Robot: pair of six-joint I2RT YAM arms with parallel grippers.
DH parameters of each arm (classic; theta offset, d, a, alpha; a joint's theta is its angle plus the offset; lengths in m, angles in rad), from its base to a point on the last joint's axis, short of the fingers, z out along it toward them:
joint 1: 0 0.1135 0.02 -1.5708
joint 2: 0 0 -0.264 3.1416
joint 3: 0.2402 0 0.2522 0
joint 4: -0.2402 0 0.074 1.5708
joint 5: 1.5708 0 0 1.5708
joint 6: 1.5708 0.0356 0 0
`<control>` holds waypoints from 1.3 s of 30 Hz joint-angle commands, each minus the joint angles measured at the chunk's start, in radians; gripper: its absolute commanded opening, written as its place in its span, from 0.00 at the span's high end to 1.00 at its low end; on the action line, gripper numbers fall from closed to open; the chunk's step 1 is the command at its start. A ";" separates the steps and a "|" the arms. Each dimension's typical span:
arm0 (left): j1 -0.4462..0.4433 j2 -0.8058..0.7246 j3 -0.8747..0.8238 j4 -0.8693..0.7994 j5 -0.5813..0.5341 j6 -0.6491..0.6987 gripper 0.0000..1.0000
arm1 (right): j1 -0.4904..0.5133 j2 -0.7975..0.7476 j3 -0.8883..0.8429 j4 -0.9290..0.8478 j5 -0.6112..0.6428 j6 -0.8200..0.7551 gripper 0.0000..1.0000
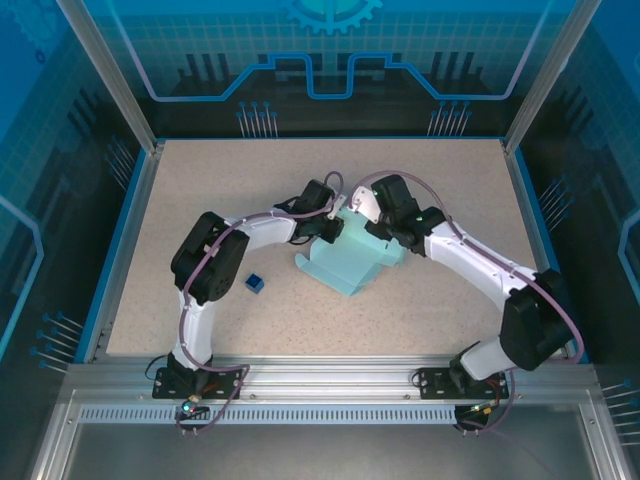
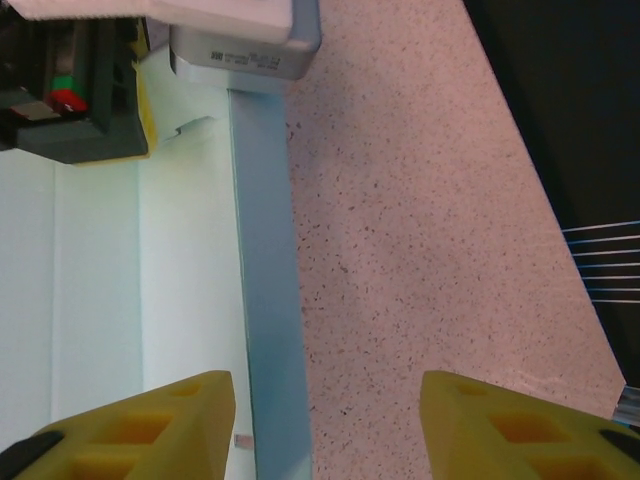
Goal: Fold the paper box
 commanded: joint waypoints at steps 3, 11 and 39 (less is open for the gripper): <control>-0.001 -0.049 -0.010 -0.021 0.030 0.013 0.93 | -0.004 0.090 0.064 -0.081 -0.009 0.000 0.46; -0.001 -0.049 -0.014 -0.020 0.030 0.009 0.93 | -0.004 0.174 0.103 -0.072 0.043 -0.040 0.66; -0.006 0.015 -0.001 -0.041 -0.341 -0.230 0.91 | 0.037 0.102 -0.009 -0.033 0.011 0.018 1.00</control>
